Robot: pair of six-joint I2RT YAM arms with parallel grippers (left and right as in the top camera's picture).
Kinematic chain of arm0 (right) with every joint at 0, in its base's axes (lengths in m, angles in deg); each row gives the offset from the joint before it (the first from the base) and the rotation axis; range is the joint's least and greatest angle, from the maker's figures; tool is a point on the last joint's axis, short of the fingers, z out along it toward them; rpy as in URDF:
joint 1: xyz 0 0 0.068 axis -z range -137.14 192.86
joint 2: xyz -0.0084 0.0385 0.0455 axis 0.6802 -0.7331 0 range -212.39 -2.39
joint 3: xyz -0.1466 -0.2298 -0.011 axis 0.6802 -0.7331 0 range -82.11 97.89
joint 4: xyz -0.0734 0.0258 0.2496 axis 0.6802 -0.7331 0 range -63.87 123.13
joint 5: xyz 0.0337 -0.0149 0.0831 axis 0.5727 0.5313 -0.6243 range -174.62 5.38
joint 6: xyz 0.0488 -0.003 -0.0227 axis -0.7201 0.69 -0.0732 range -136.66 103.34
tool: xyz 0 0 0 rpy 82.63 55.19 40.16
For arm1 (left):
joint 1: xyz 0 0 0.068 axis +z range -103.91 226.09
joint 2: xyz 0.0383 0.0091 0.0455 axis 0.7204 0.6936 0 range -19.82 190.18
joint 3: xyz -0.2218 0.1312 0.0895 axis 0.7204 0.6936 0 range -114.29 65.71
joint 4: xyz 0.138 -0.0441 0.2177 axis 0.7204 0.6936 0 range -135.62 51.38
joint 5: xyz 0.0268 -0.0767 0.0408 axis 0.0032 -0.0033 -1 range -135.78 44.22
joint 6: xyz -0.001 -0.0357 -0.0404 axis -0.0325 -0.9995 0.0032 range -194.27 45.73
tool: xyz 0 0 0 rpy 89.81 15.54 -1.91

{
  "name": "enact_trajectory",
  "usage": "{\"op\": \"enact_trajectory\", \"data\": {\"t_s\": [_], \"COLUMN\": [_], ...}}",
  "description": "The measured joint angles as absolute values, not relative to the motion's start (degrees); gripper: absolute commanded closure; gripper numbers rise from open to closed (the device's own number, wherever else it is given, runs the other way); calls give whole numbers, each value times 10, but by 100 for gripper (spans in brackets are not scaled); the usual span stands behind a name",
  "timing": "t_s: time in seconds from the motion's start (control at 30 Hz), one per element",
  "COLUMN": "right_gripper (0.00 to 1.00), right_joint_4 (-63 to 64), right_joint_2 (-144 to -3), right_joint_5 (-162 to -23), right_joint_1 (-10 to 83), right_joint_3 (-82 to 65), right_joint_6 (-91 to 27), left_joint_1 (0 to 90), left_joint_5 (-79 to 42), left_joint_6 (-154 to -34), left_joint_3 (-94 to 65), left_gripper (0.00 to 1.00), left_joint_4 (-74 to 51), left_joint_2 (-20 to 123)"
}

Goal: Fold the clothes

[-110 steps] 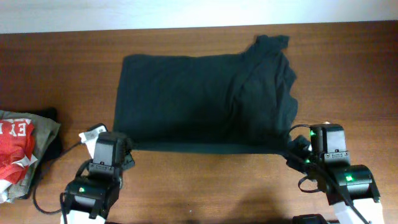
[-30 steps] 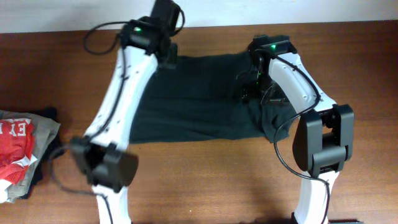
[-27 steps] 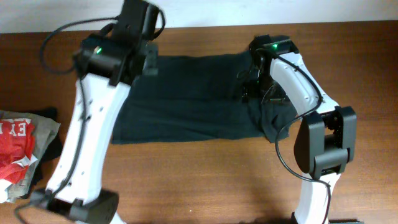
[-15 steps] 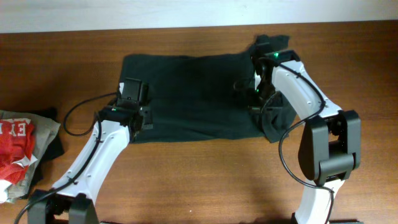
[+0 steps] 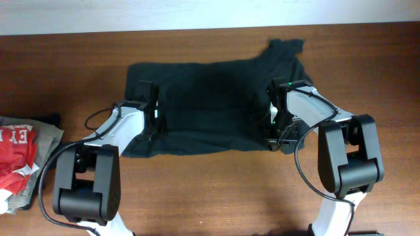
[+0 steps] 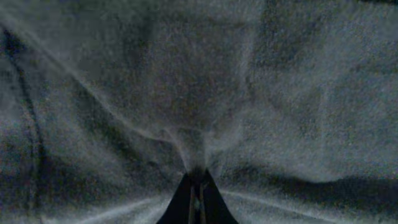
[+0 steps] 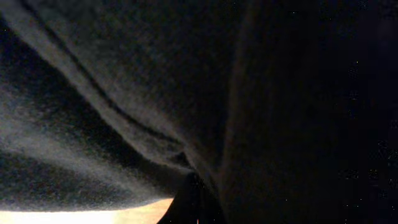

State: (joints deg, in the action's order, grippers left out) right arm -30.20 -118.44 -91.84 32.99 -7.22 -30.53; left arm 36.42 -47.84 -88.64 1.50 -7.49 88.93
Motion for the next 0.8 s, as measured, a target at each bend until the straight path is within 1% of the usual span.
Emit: {"op": "enact_trajectory", "data": {"t_s": [0.17, 0.27, 0.4, 0.47, 0.6, 0.67, 0.7, 0.73, 0.8], "right_gripper": [96, 96, 96, 96, 96, 96, 96, 96, 96], "right_joint_4": [-316, -287, -264, -260, -238, -218, -210, -209, -227], "right_joint_2": [-1175, -1144, -1129, -1127, -1120, -1120, -1130, -1137, -1149], "right_joint_5": [-972, -1029, -1114, -1116, -1135, -1161, -1174, -1180, -1164], "right_joint_1": [331, 335, 339, 339, 353, 403, 486, 524, 549], "right_joint_3": [-111, -181, -252, -254, -266, -265, -246, -232, -207], "right_joint_6": [-299, -304, -322, -328, -348, -344, -345, -344, -336], "left_joint_1": [364, 364, 351, 337, 335, 335, 335, 335, 332], "left_joint_5": [-461, -446, -438, -449, -451, -451, -452, -452, -446], "left_joint_6": [-887, -887, -904, -908, -910, -910, -910, -911, -911], "left_joint_3": [12, 14, 37, 43, 44, 44, 44, 45, 45], "left_gripper": [99, 100, 100, 99, 100, 100, 99, 99, 100], "left_joint_4": [10, 55, 54, 49, 48, 48, 47, 47, 47], "left_joint_2": [888, 888, 876, 871, 871, 871, 870, 870, 870]}}
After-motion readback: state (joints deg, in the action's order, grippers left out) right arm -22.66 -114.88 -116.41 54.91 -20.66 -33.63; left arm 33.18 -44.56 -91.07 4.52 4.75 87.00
